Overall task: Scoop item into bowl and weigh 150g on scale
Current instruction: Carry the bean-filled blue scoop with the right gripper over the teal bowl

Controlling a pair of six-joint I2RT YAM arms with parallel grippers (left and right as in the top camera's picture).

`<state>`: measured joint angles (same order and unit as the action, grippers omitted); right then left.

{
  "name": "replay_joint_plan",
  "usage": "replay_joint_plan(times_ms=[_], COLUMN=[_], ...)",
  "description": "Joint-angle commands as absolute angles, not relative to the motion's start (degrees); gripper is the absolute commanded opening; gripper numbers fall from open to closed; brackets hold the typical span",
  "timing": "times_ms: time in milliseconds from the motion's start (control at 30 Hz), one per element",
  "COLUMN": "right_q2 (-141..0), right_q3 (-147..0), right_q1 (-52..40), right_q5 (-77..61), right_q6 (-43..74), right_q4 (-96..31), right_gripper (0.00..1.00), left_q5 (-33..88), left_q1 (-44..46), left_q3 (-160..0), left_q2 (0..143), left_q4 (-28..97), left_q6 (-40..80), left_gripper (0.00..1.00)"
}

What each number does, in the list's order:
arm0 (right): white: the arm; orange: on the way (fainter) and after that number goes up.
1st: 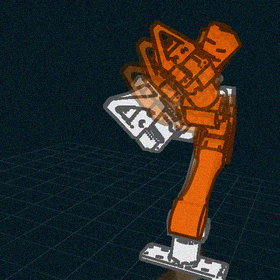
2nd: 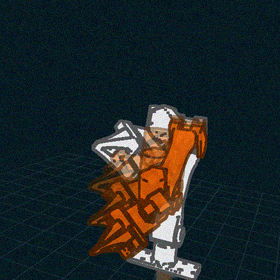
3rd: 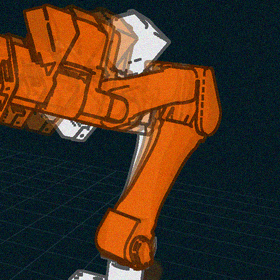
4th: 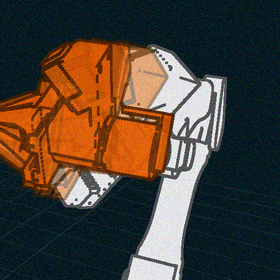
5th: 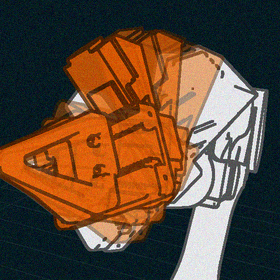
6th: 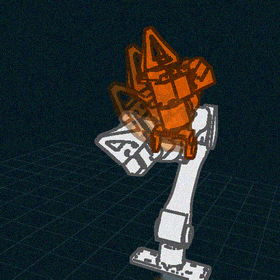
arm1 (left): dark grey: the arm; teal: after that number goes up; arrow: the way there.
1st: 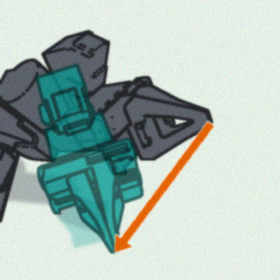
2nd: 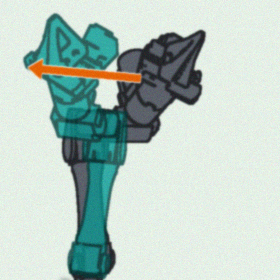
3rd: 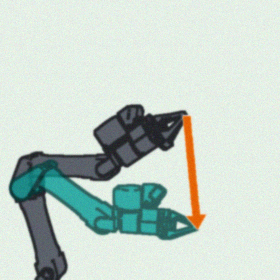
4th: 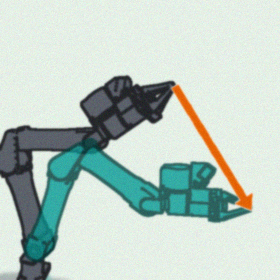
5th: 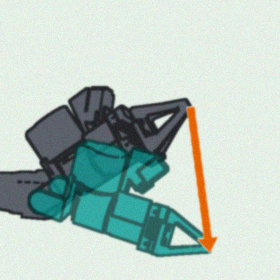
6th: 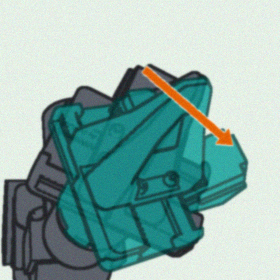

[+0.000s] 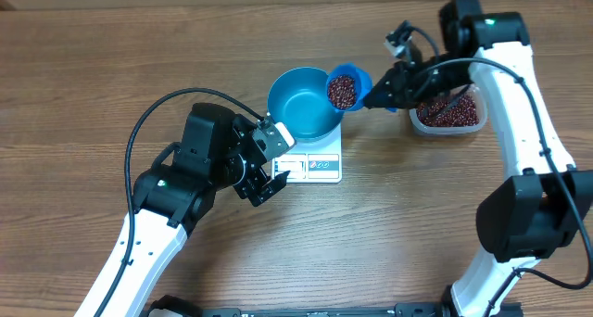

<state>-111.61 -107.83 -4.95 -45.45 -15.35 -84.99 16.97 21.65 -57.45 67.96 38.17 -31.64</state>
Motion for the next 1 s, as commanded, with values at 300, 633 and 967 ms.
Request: replay_joint_plan(times_ms=[300, 633, 967], right_q2=[-111.2, -111.2, -111.2], right_q3=[-109.7, -109.7, -109.7], right_q1=[-13.7, -18.4, -22.7], right_q5=[-32.8, -27.4, -20.2], right_q6=[-5.7, -2.8, -1.2], right_q4=[-81.0, -78.2, -75.7], right_gripper=[0.04, 0.04, 0.04], left_q5=[17.6, 17.6, 17.6], left_q1=[21.3, 21.3, 21.3], left_q3=[-59.0, -59.0, -59.0], left_q2=[68.1, 68.1, 68.1], left_q4=[38.4, 38.4, 38.4], left_q6=[-30.7, -30.7, -30.7], left_gripper=[1.0, 1.0, 1.0])
